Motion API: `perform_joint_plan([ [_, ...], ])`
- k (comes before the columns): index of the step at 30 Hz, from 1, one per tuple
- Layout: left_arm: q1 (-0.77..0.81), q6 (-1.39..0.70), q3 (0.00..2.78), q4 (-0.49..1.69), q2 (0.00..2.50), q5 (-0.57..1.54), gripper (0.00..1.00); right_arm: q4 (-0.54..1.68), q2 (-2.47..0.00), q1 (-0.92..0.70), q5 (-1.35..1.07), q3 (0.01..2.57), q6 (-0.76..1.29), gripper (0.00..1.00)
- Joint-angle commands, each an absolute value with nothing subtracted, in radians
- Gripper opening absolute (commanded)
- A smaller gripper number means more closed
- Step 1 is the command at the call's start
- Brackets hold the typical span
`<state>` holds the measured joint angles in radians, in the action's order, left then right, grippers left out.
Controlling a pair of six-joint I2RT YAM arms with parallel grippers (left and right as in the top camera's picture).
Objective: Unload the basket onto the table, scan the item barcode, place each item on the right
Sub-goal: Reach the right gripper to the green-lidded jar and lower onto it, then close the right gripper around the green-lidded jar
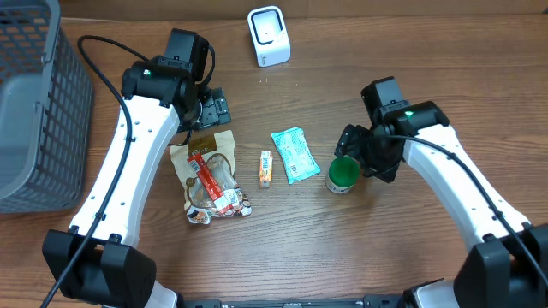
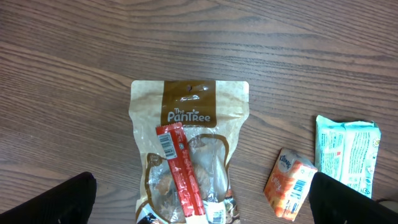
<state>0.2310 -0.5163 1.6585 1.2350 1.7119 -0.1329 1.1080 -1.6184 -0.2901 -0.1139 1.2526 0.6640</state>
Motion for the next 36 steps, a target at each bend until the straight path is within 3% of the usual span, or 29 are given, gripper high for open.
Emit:
perform_joint_plan([
  [1, 0.229, -0.501, 1.674, 1.237, 1.694, -0.145, 1.0, 1.103, -1.668, -0.323, -0.059, 1.249, 0.686, 0.86],
  [12, 0.229, -0.501, 1.674, 1.237, 1.694, -0.145, 1.0, 1.12, -1.798, -0.366, -0.045, 1.249, 0.73, 0.89],
  [16, 0.229, -0.501, 1.674, 1.237, 1.694, -0.145, 1.0, 1.119, -1.798, -0.365, -0.042, 1.25, 0.687, 0.75],
  [21, 0.229, -0.501, 1.674, 1.237, 1.694, -0.145, 1.0, 1.119, -1.798, -0.365, -0.041, 1.25, 0.671, 0.72],
  [32, 0.229, -0.501, 1.674, 1.237, 1.694, -0.145, 1.0, 1.034, -1.798, -0.365, 0.088, 1.25, 0.356, 0.71],
  [36, 0.229, -0.501, 1.674, 1.237, 1.694, -0.145, 1.0, 1.018, -1.798, -0.365, 0.147, 1.25, 0.333, 0.71],
])
